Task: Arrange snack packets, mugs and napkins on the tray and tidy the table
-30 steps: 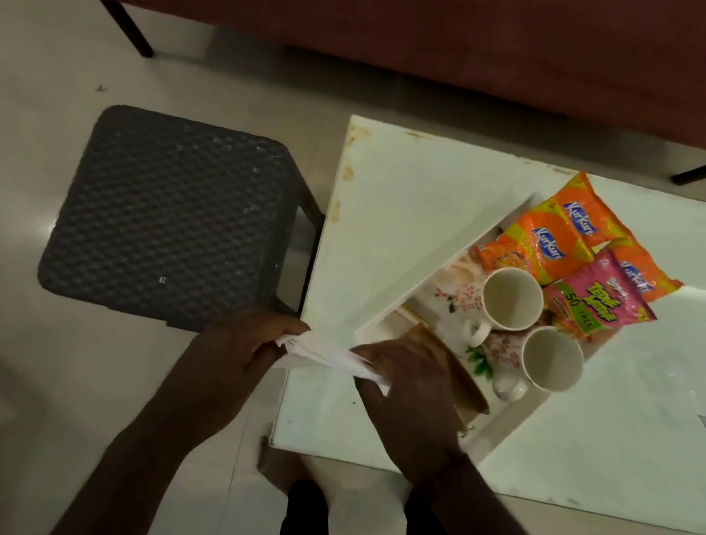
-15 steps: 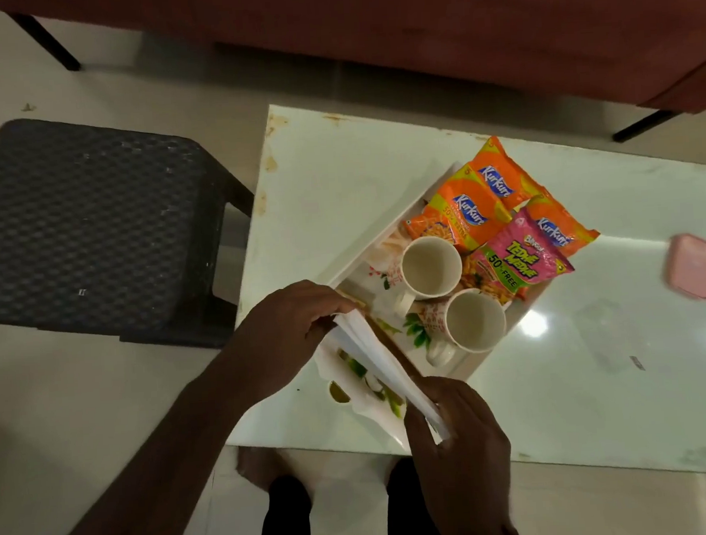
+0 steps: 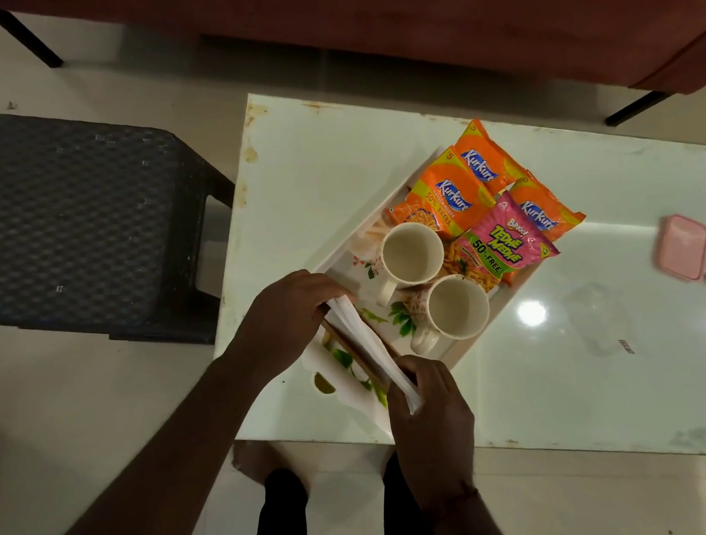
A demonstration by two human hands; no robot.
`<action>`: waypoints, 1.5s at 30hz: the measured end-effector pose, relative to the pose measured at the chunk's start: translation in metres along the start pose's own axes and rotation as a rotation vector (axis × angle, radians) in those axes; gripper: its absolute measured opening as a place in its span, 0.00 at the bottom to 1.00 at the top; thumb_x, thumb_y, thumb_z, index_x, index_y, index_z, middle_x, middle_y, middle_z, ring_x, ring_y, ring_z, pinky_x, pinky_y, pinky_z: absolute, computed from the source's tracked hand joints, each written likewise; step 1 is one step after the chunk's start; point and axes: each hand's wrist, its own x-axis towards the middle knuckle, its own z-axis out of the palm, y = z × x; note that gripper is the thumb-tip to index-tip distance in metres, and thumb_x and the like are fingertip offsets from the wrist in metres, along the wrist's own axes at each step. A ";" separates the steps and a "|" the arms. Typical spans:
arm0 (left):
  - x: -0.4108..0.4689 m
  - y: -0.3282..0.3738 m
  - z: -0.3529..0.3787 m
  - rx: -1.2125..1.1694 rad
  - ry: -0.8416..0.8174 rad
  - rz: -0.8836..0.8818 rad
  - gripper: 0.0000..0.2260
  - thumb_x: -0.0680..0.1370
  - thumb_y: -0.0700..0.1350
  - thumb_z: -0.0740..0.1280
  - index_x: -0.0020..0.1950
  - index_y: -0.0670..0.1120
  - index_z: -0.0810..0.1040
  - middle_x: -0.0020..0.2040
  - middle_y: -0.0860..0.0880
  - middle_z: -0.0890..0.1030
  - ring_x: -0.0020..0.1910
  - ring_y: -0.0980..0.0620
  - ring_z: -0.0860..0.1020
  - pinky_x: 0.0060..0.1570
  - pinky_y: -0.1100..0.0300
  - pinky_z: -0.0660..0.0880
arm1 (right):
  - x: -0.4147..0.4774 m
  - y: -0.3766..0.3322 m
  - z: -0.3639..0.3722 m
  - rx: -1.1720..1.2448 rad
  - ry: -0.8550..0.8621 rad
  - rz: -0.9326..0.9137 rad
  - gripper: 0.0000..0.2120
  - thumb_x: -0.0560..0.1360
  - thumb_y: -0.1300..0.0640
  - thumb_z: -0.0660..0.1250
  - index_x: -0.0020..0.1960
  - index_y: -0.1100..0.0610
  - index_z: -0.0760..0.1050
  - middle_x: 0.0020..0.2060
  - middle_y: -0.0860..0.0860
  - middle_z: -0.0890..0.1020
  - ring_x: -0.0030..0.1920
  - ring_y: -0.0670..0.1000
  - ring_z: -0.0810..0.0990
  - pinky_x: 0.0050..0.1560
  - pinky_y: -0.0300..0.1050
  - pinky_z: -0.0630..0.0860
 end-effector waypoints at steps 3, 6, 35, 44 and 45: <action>0.001 -0.005 0.007 -0.020 0.027 -0.020 0.12 0.73 0.33 0.69 0.53 0.45 0.83 0.49 0.47 0.85 0.49 0.48 0.82 0.54 0.60 0.73 | 0.001 0.004 0.005 -0.050 0.003 0.036 0.14 0.70 0.59 0.76 0.55 0.50 0.79 0.48 0.44 0.82 0.47 0.46 0.79 0.46 0.37 0.73; 0.003 -0.011 0.013 -0.050 0.006 -0.063 0.13 0.74 0.33 0.67 0.53 0.47 0.83 0.50 0.50 0.84 0.50 0.50 0.81 0.55 0.59 0.76 | 0.001 0.008 0.009 -0.040 -0.019 0.041 0.14 0.71 0.60 0.75 0.55 0.51 0.79 0.48 0.44 0.82 0.48 0.47 0.80 0.48 0.39 0.76; -0.086 0.012 0.052 -0.225 0.316 -0.720 0.24 0.74 0.37 0.69 0.68 0.51 0.70 0.59 0.52 0.75 0.46 0.58 0.76 0.39 0.65 0.71 | 0.029 0.062 -0.076 -0.037 0.265 -0.242 0.19 0.69 0.46 0.72 0.58 0.52 0.76 0.55 0.43 0.77 0.56 0.40 0.73 0.51 0.39 0.74; -0.104 0.063 0.120 -0.519 0.454 -1.026 0.25 0.73 0.37 0.72 0.69 0.40 0.71 0.59 0.39 0.80 0.39 0.56 0.80 0.36 0.73 0.72 | 0.153 0.096 -0.141 -0.075 0.283 -0.180 0.19 0.72 0.52 0.73 0.60 0.52 0.75 0.51 0.47 0.80 0.51 0.49 0.78 0.48 0.45 0.75; -0.100 0.069 0.124 -0.549 0.481 -1.045 0.25 0.72 0.37 0.72 0.69 0.39 0.71 0.58 0.38 0.80 0.38 0.59 0.80 0.36 0.77 0.71 | 0.169 0.097 -0.146 -0.039 0.282 -0.158 0.18 0.72 0.52 0.73 0.60 0.52 0.75 0.51 0.47 0.80 0.51 0.48 0.78 0.48 0.44 0.75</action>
